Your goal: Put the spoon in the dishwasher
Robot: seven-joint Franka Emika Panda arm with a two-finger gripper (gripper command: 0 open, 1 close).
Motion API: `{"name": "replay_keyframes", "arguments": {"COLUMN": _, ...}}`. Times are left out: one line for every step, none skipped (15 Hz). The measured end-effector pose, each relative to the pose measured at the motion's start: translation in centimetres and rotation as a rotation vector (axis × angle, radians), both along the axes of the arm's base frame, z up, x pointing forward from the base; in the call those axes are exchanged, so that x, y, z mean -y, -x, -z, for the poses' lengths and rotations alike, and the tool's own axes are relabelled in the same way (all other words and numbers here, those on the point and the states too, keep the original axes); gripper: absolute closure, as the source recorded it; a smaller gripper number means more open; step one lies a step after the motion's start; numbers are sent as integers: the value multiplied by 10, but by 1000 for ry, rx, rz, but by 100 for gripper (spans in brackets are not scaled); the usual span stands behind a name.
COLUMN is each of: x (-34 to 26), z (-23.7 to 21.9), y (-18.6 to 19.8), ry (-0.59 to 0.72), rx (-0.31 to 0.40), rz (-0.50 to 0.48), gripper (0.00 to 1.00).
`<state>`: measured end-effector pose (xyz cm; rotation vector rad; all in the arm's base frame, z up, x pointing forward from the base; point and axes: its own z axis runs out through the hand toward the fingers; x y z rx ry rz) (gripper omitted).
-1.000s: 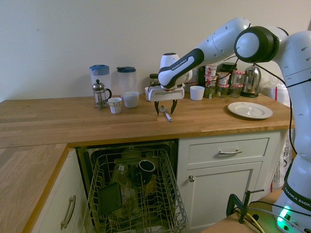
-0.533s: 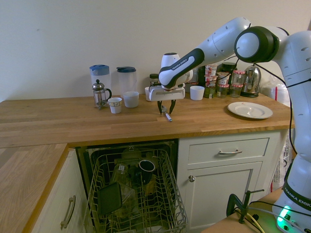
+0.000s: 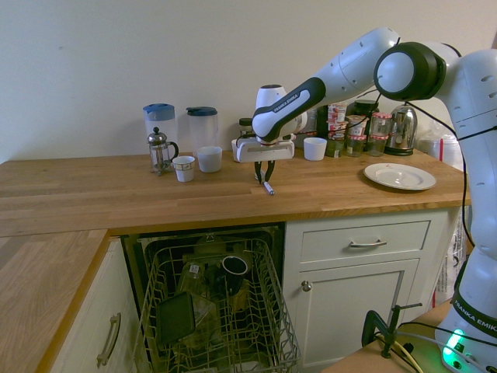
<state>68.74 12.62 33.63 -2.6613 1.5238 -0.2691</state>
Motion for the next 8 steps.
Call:
{"name": "replay_keyframes", "arguments": {"x": -2, "z": 0, "y": 0, "ry": 0, "rx": -1, "rz": -3, "gripper": 100}}
{"name": "replay_keyframes", "arguments": {"x": -4, "z": -1, "y": 1, "ry": 1, "rx": -3, "rz": -5, "gripper": 100}}
{"name": "replay_keyframes", "arguments": {"x": -6, "z": -1, "y": 1, "ry": 1, "rx": -6, "rz": -7, "gripper": 100}}
{"name": "replay_keyframes", "arguments": {"x": -6, "z": -2, "y": 2, "ry": 1, "rx": -7, "rz": -7, "gripper": 100}}
{"name": "replay_keyframes", "arguments": {"x": -7, "z": -2, "y": 3, "ry": 2, "rx": -9, "rz": -7, "gripper": 100}}
{"name": "replay_keyframes", "arguments": {"x": -7, "z": -3, "y": 4, "ry": 2, "rx": -10, "rz": -6, "gripper": 100}}
{"name": "replay_keyframes", "arguments": {"x": -7, "z": -6, "y": 6, "ry": 1, "rx": -7, "rz": -7, "gripper": 100}}
{"name": "replay_keyframes", "arguments": {"x": -6, "z": -12, "y": 11, "ry": 1, "rx": -5, "rz": -7, "gripper": 100}}
